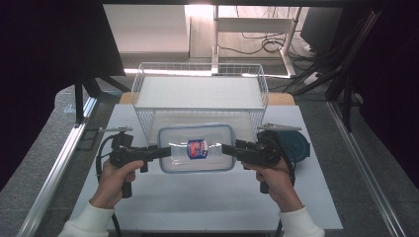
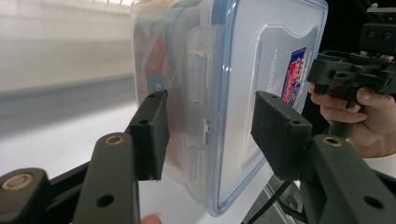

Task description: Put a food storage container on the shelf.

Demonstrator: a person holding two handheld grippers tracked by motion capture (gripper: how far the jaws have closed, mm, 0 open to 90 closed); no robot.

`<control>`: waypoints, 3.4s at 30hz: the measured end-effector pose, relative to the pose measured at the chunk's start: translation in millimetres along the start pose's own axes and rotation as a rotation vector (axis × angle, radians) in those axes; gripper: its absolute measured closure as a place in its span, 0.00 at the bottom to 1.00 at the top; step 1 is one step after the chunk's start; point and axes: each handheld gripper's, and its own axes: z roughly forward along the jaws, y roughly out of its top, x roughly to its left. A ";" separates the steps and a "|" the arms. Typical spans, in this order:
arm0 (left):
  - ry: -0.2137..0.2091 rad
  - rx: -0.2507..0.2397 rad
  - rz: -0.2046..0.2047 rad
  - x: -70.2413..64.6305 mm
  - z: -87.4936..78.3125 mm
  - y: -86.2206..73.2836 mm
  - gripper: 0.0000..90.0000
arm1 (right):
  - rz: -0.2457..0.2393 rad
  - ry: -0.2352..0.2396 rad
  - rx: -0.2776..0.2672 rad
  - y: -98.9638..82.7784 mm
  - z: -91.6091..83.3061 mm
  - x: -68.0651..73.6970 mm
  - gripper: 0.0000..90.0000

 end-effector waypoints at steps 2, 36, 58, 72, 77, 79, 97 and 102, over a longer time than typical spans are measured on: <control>0.000 -0.006 0.006 -1.7 -2.5 4.4 0.53 | -0.008 -0.001 -0.004 6.0 -1.0 2.9 0.48; -0.006 -0.067 0.078 -20.0 -27.1 69.1 0.53 | -0.111 0.002 -0.056 79.9 -9.4 23.3 0.49; 0.012 -0.072 0.098 -20.9 -26.8 112.5 0.52 | -0.106 0.010 -0.070 119.0 -3.4 16.1 0.49; 0.015 -0.045 0.094 -11.2 -10.7 143.0 0.53 | -0.072 0.014 -0.076 140.3 4.6 -6.1 0.49; 0.032 -0.037 0.097 -7.9 -4.8 152.4 0.53 | -0.051 0.015 -0.070 144.2 10.9 -15.8 0.49; 0.034 -0.030 0.095 -6.0 -2.3 156.0 0.53 | -0.045 0.017 -0.070 146.2 12.8 -19.5 0.49; 0.030 0.029 0.013 25.5 30.8 173.2 0.52 | 0.060 -0.021 -0.025 156.9 33.6 -51.3 0.48; 0.027 0.010 -0.017 31.6 33.7 178.0 0.53 | 0.114 -0.019 -0.009 158.2 43.1 -62.2 0.46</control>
